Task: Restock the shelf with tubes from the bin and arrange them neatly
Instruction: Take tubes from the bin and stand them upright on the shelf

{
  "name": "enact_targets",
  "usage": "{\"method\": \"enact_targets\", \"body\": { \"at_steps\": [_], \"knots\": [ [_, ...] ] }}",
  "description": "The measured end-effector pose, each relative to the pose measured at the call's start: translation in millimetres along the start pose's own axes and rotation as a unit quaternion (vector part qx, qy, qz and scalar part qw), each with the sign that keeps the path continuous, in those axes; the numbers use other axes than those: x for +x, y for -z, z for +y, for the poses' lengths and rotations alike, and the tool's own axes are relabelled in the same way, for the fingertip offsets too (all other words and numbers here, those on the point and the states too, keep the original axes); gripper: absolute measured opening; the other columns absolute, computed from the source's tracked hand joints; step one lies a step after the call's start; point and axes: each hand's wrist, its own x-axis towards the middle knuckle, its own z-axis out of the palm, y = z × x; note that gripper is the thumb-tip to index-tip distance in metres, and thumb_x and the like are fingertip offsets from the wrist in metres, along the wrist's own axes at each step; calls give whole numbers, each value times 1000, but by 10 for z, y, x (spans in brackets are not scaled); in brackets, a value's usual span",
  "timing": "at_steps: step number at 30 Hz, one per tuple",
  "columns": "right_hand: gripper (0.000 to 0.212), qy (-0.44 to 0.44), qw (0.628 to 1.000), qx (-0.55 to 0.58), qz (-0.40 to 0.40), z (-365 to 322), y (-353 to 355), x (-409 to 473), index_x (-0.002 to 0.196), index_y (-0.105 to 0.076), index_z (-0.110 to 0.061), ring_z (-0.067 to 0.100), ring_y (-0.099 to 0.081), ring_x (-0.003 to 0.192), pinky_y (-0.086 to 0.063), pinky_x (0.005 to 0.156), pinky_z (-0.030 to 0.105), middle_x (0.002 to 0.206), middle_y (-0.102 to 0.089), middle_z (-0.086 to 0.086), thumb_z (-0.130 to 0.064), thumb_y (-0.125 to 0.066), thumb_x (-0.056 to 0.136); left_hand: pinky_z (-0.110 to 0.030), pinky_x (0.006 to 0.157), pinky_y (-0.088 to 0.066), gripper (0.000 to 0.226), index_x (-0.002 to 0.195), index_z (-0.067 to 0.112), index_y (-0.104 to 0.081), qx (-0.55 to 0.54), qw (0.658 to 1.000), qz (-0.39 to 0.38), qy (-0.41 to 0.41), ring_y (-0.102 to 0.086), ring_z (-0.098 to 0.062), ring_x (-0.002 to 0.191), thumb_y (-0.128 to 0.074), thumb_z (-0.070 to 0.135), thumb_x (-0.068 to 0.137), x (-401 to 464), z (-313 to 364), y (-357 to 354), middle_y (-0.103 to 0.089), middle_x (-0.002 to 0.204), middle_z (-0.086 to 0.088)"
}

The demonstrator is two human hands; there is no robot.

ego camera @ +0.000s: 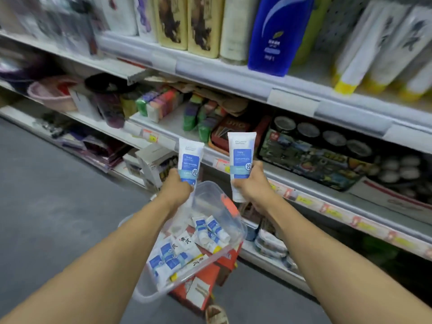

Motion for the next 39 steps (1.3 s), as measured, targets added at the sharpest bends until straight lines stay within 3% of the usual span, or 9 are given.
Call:
{"method": "enact_targets", "body": {
  "at_steps": [4,7,12,16,23,27,31,35,39],
  "knots": [
    [44,50,997,-19,57,-322,424,-290,107,-27,-11,15,-51,91,-41,76,28,101,-47,1,0,-63,83,-32,80,-40,34,117,9,-40,25,998,-11,-59,-51,-23,94,-52,-3,87,-238,454,-112,-54,106,-12],
    [44,79,991,-37,98,-515,762,-511,115,-32,-9,15,-52,91,-40,76,27,103,-50,2,-1,-62,83,-29,76,-36,29,108,11,-36,42,993,-37,-106,-48,-20,90,-50,-4,88,-427,809,-254,-51,94,-5],
    [47,89,983,-36,153,-668,1323,-793,120,-37,-12,16,-54,99,-41,81,27,106,-52,0,-3,-63,83,-29,77,-39,26,103,11,-35,77,979,-75,-174,-49,-21,91,-51,-4,87,-658,1276,-597,-51,104,-11],
    [49,91,973,-48,205,-682,1801,-972,119,-38,-13,20,-57,102,-47,85,32,111,-55,4,-6,-67,80,-33,83,-41,28,108,11,-33,95,965,-124,-212,-50,-21,97,-50,-1,89,-824,1596,-916,-50,107,-9],
    [42,88,953,-40,286,-574,2683,-1262,108,-38,-14,19,-57,96,-45,76,28,107,-56,5,-6,-68,80,-35,88,-43,39,122,8,-35,109,943,-173,-262,-52,-23,105,-53,2,88,-1114,2125,-1650,-52,114,-10],
    [42,90,942,-47,319,-489,3249,-1415,110,-38,-11,17,-55,93,-43,68,22,104,-53,1,-7,-68,81,-33,81,-42,32,111,14,-33,101,928,-198,-298,-50,-20,98,-53,3,89,-1313,2381,-2190,-51,112,-9],
    [49,84,934,-46,346,-374,3772,-1487,117,-41,-9,20,-57,97,-47,82,32,108,-56,4,-8,-71,79,-32,78,-42,29,110,14,-33,96,918,-228,-309,-50,-21,95,-51,3,89,-1524,2592,-2711,-51,109,-9],
    [47,81,926,-51,365,-231,4325,-1541,114,-41,-11,22,-58,99,-49,85,35,112,-58,7,-11,-71,79,-32,79,-43,31,112,12,-34,93,911,-225,-332,-51,-22,97,-53,4,88,-1705,2772,-3241,-51,111,-10],
    [47,83,918,-62,383,-149,4827,-1592,116,-39,-9,18,-55,93,-42,76,30,106,-54,3,-12,-70,80,-24,64,-42,31,109,13,-33,66,906,-228,-350,-50,-17,86,-52,2,88,-1886,2921,-3676,-49,100,-4]
  ]
}}
